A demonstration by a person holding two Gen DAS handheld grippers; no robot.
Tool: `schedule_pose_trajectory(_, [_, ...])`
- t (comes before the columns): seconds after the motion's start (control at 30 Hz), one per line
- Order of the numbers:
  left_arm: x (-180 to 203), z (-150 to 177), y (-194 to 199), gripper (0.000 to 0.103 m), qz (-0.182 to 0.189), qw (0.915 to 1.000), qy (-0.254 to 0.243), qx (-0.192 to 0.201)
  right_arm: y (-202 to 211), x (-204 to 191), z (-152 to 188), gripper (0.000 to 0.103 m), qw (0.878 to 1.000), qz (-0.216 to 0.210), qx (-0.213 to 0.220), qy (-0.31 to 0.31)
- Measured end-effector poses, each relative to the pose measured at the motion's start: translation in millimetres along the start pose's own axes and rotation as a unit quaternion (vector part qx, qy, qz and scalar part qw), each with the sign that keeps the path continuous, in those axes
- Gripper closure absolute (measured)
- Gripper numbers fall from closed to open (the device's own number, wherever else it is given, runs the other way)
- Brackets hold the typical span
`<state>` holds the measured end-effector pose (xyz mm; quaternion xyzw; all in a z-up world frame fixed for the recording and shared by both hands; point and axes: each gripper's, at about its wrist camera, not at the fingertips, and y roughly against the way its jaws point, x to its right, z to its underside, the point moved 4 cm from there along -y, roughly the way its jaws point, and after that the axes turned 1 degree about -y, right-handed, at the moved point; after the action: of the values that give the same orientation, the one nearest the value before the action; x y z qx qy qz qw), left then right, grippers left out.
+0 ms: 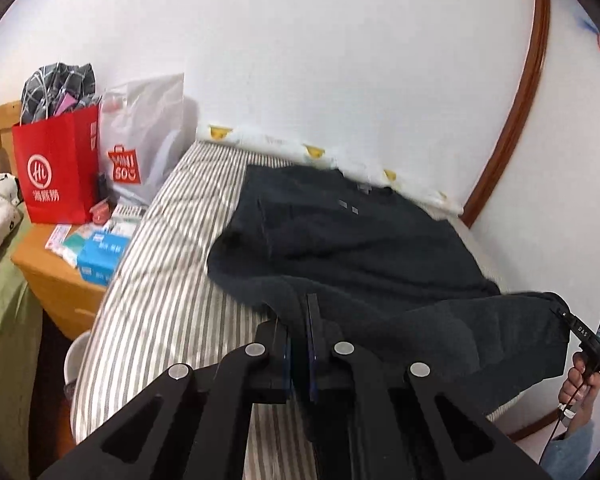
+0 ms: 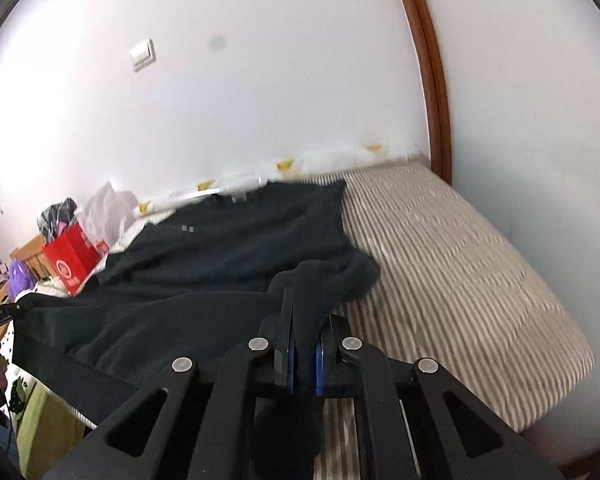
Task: Fold small clothes
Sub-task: 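Lift the hem with both grippers, fold it toward the collar, release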
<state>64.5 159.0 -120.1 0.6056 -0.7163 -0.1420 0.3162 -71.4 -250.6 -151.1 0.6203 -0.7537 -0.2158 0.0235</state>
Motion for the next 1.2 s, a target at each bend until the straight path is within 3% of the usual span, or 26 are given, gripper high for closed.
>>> schedule_pose_trajectory(0.17, [-2.0, -34.0, -25.0, 0.097, 0.011, 0.9997, 0.005, 0.019, -29.5, -3.8, -39.5, 0.096, 1.000, -0.002, 0.012, -0.003])
schedule_pose_trajectory(0.37, [-6.8, -71.5, -77.8, 0.097, -0.003, 0.9997, 0.023, 0.000, -82.3, -0.7, -78.7, 0.096, 1.000, 0.010, -0.002, -0.013])
schedule_pose_trajectory(0.5, [-10.4, -91.1, -121.5, 0.097, -0.037, 0.9990, 0.008, -0.022, -128.1, -2.6, -97.6, 0.096, 0.999, 0.024, -0.020, 0.005])
schedule_pose_trajectory(0.7, [-21.6, -95.5, -177.8, 0.097, -0.061, 0.9966, 0.000, -0.056, -196.3, 3.7, -103.0, 0.096, 0.997, 0.045, -0.055, 0.015])
schedule_pose_trajectory(0.83, [-32.1, -89.4, -203.2, 0.097, -0.058, 0.9948, 0.009, -0.084, -235.0, 11.4, -95.3, 0.096, 0.994, 0.058, -0.088, 0.011])
schedule_pose_trajectory(1.03, [-38.5, -82.6, -221.6, 0.095, -0.055, 0.9930, 0.015, -0.104, -274.2, 19.8, -82.3, 0.096, 0.988, 0.077, -0.130, 0.019])
schedule_pose_trajectory(1.2, [-35.2, -82.2, -223.9, 0.094, -0.058, 0.9926, 0.013, -0.106, -283.1, 19.9, -80.2, 0.095, 0.985, 0.087, -0.147, 0.027])
